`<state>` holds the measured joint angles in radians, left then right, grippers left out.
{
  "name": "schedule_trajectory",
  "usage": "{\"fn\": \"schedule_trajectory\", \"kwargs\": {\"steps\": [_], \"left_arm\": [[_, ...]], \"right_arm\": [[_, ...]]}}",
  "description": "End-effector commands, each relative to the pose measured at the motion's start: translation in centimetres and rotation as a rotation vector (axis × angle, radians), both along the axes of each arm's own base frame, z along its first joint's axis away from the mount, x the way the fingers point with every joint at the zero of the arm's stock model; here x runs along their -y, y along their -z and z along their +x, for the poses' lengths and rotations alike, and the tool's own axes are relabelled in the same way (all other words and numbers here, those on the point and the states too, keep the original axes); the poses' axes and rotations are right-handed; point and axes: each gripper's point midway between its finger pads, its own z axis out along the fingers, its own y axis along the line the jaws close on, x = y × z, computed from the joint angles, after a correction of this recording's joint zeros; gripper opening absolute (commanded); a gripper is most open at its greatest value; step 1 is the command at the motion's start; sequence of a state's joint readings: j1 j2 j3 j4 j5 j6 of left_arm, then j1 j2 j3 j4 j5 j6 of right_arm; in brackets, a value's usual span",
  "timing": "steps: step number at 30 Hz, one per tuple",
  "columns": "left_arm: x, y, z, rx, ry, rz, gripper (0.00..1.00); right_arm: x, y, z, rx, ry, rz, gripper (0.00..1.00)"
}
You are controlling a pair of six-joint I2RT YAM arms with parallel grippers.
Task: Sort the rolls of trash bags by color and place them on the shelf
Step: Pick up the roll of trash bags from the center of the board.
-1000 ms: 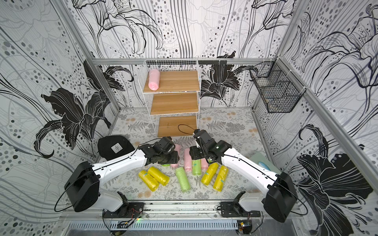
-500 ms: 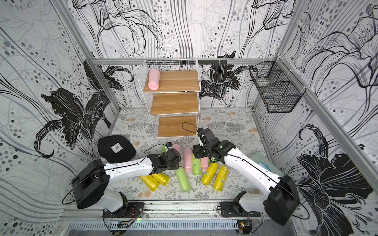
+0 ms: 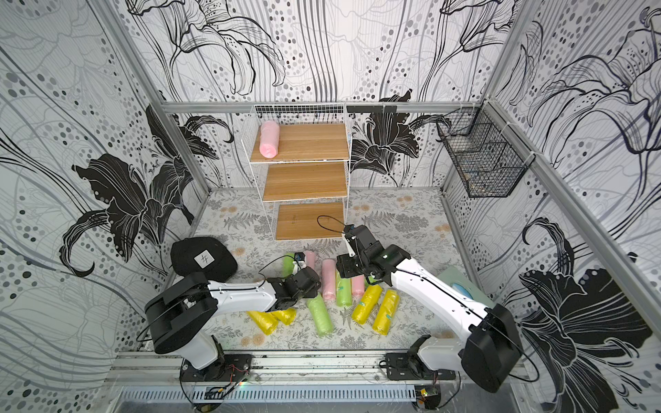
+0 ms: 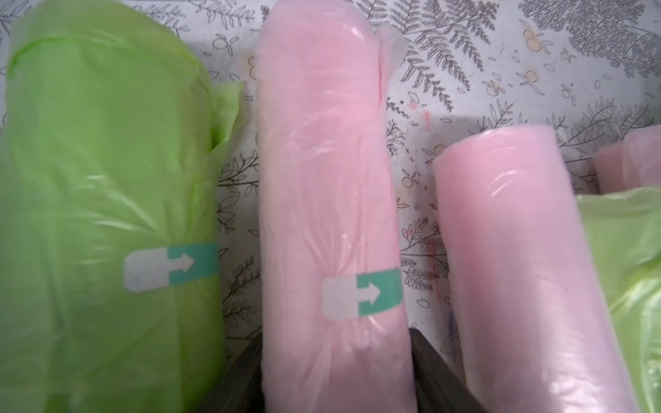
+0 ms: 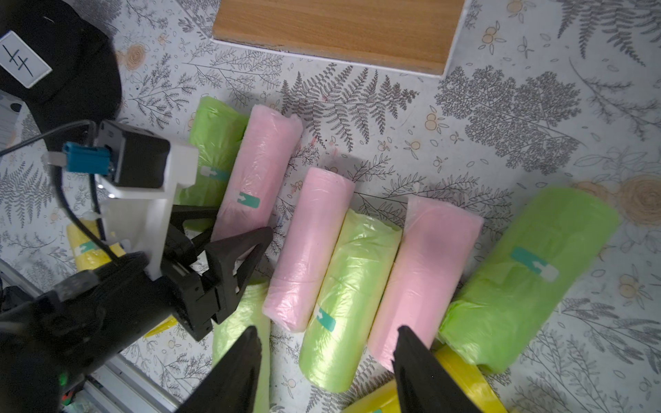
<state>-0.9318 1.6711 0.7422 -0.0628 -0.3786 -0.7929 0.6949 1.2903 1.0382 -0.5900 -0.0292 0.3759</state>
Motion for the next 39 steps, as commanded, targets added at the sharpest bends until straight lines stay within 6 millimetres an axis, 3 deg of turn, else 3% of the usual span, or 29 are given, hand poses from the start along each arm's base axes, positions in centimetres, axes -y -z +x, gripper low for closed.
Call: {"fn": "schedule_trajectory", "kwargs": {"steps": [1,11,18,24,31,39], "left_arm": [[0.9,-0.9,1.9,0.129,0.010,-0.016,0.61],[0.3,-1.0,3.8,0.218,0.018,-0.002,0.46],[0.0,-3.0,3.5,0.229,0.072,0.038,0.35],[-0.9,-6.1,2.6,0.223,0.096,0.063,0.27],[-0.6,-10.1,1.6,0.176,0.161,0.068,0.18],[-1.2,-16.4,-0.2,0.140,0.270,0.108,0.16]], "right_arm": [[0.4,0.8,0.0,0.003,-0.009,-0.029,0.63],[1.1,0.8,0.0,0.009,-0.003,-0.057,0.64],[1.9,0.9,0.7,0.013,0.008,-0.080,0.64],[2.0,0.4,1.8,0.037,-0.004,-0.092,0.65],[3.2,-1.6,3.6,0.073,0.019,-0.052,0.65],[4.9,-4.1,5.2,0.127,0.049,-0.024,0.65]]}}
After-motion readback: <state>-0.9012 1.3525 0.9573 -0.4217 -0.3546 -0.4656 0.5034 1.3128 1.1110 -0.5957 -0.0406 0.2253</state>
